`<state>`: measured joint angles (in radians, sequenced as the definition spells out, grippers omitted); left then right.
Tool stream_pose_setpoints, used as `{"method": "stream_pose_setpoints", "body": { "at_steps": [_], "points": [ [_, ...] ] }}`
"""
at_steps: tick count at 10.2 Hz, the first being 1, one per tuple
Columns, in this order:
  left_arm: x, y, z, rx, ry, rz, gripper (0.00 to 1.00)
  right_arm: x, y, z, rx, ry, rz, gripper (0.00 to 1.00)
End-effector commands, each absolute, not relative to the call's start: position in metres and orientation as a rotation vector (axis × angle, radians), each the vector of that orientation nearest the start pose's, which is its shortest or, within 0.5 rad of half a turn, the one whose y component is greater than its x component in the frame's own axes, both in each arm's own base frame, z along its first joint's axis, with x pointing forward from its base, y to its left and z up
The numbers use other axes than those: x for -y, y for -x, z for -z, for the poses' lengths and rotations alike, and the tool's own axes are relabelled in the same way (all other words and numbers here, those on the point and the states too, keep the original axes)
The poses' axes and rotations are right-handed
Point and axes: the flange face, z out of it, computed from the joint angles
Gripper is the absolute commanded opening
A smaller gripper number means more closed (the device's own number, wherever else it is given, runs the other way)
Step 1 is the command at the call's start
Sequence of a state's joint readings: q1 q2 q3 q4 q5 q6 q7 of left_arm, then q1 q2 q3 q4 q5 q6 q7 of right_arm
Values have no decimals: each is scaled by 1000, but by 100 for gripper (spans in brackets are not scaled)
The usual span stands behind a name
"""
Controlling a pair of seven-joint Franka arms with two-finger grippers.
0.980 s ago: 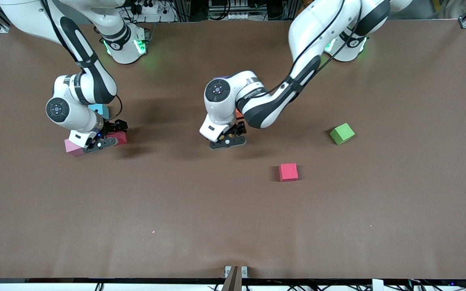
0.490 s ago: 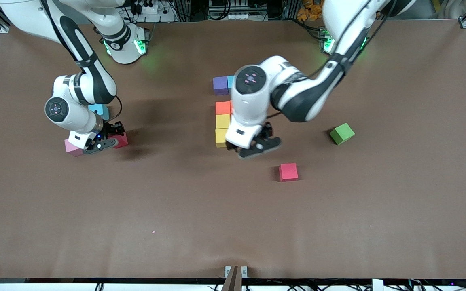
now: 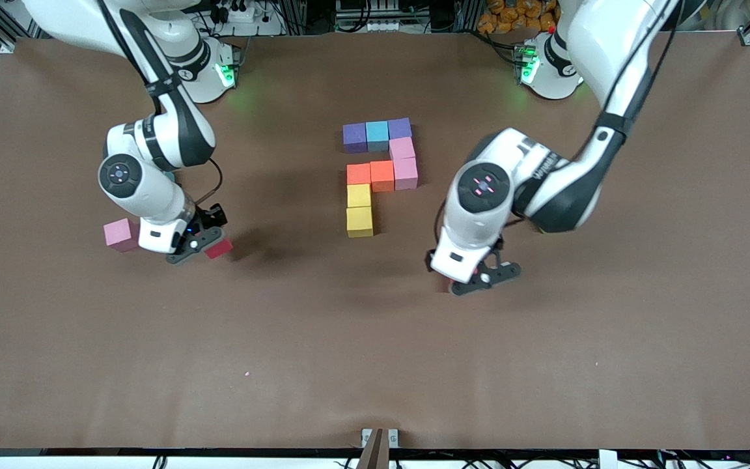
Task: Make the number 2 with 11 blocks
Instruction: 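Carry the pink block with the right gripper while the left gripper grasps pink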
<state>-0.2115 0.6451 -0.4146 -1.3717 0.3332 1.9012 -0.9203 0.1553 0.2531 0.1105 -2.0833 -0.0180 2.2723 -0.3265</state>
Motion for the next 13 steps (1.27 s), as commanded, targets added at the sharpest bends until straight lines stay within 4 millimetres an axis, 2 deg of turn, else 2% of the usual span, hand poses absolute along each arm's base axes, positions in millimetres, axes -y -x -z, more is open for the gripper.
{"method": "stream_pose_setpoints", "body": {
  "at_steps": [1,2,3,5,7,9,13],
  "points": [
    [310,-639,-326,271,3056,-102,100,-193,-597,-324,1019,2925,-138,24],
    [296,-647,-316,296,3061,-106,100,-220,-602,-328,1080,2904,-111,24],
    [291,-646,-306,272,3080,-113,100,-244,-601,-326,1129,2884,-102,24],
    [300,-641,-289,266,3131,-100,100,-279,-598,-329,1207,2854,-73,25],
    [310,-640,-264,251,3158,-97,100,-326,-596,-328,1298,2812,-37,26],
    [311,-638,-240,212,3156,-130,100,-370,-591,-325,1405,2764,-2,26],
    [312,-634,-215,181,3172,-145,100,-469,-561,-306,1669,2601,47,29]
  ]
}}
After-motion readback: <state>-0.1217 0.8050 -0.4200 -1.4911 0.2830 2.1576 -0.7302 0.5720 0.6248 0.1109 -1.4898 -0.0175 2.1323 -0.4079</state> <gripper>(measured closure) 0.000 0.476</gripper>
